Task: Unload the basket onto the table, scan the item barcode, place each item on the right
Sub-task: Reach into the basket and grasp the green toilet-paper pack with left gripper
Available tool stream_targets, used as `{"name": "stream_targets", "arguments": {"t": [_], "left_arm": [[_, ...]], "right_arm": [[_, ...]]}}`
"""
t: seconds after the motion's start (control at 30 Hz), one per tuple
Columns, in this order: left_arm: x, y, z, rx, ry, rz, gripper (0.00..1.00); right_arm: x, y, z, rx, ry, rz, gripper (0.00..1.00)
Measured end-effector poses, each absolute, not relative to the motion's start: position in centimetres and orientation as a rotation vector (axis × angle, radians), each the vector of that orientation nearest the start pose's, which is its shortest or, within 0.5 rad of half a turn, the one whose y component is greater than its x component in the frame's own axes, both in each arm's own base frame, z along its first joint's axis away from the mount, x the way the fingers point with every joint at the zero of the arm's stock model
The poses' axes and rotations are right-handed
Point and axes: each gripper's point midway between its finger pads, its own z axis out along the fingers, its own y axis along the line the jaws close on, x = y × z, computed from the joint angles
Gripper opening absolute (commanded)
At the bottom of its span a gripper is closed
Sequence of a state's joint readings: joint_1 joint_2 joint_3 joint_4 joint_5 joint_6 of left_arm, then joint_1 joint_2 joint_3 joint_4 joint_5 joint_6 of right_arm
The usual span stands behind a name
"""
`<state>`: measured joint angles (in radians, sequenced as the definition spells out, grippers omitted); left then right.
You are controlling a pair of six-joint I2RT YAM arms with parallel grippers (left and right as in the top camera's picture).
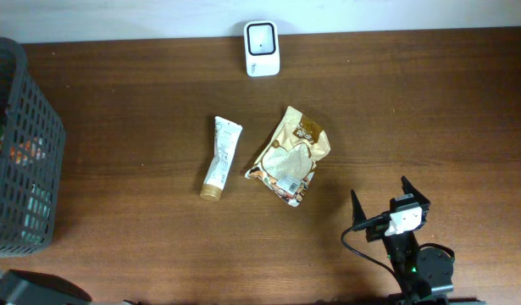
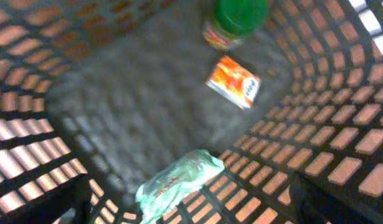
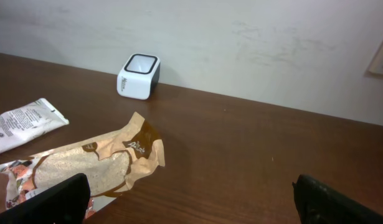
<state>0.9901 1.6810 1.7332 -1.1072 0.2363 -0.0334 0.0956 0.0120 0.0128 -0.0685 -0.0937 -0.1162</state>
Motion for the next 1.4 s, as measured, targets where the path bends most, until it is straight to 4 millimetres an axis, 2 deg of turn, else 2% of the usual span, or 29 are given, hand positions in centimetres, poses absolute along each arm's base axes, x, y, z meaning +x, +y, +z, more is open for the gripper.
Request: {"name": "stream_targets", "arguments": {"t": [0.17, 0.43, 0.5, 0.83, 1.17, 1.23, 1.4], "left_arm": [[26.0, 31.1, 20.8, -1.073, 2.440, -0.063, 1.00], [25.8, 31.2, 14.7, -0.975, 2.649, -0.163, 1.00], [25.8, 31.3, 13.8, -0.970, 2.669, -0.177, 0.95], [25.9, 31.4, 9.1, -0.954, 2.759, -0.278, 0.94], [27.0, 31.1, 8.9, -0.862, 2.732, -0.334, 0.88], [27.0, 31.1, 8.5, -0.863, 2.737, -0.347, 0.86], [26.9, 30.7, 5.8, -0.891, 2.770, -0.424, 0.84]], "right_arm": [[24.3, 3.9, 16.0, -0.244, 1.620, 0.062, 0.98], [24.3, 3.9, 16.0, -0.244, 1.620, 0.062, 0.98], [24.3, 3.9, 16.0, -0.244, 1.620, 0.061, 0.98], [24.3, 3.9, 16.0, -0.244, 1.620, 0.061, 0.98], [24.3, 3.9, 16.0, -0.243, 1.620, 0.062, 0.98], [24.3, 3.9, 16.0, -0.244, 1.620, 0.062, 0.98], [24.3, 3.9, 16.0, -0.244, 1.620, 0.061, 0.98]]}}
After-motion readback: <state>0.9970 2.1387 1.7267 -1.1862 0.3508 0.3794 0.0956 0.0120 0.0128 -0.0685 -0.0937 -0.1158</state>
